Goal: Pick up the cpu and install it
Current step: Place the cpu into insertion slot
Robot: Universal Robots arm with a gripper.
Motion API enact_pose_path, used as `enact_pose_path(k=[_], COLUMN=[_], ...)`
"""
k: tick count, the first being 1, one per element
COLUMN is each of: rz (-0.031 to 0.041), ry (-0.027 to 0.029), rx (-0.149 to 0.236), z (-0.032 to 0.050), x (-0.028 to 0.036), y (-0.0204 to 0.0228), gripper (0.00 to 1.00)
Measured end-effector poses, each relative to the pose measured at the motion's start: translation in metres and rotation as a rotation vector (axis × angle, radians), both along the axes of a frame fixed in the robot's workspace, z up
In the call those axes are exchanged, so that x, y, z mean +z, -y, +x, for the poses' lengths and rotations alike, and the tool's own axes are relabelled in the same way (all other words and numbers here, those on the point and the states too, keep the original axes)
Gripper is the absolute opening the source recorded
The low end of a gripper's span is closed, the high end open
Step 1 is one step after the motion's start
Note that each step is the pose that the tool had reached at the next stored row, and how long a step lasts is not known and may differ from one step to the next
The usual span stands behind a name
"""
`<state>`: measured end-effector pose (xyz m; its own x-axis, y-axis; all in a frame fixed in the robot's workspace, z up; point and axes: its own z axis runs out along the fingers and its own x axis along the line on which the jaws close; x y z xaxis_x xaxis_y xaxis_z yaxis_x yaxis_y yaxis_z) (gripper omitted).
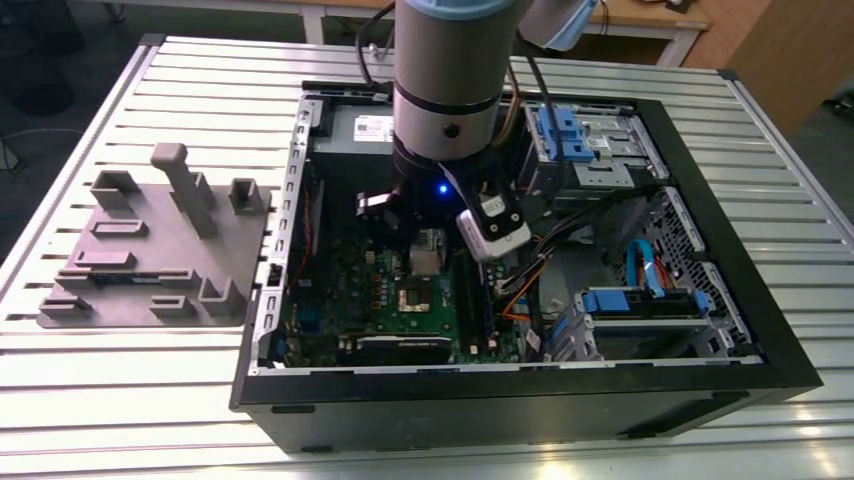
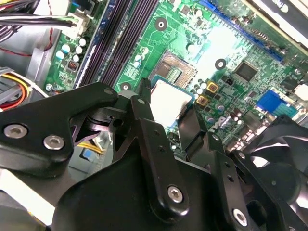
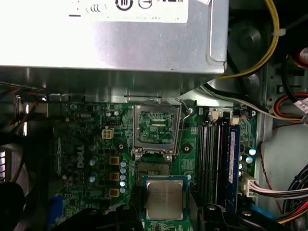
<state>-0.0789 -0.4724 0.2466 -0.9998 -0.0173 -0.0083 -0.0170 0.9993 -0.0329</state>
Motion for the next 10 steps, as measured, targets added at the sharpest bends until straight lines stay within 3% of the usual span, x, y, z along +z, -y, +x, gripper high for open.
enact_pose_path(k=[5,10], rz=[-0.0001,0.0015], ry=[0.0,-0.0004], rx=[0.0,-0.001], z=[-0.0006,-0.0023], x=[-0.0092,-0.016], y=[0.0,0.0042], gripper=[0.47,0.47])
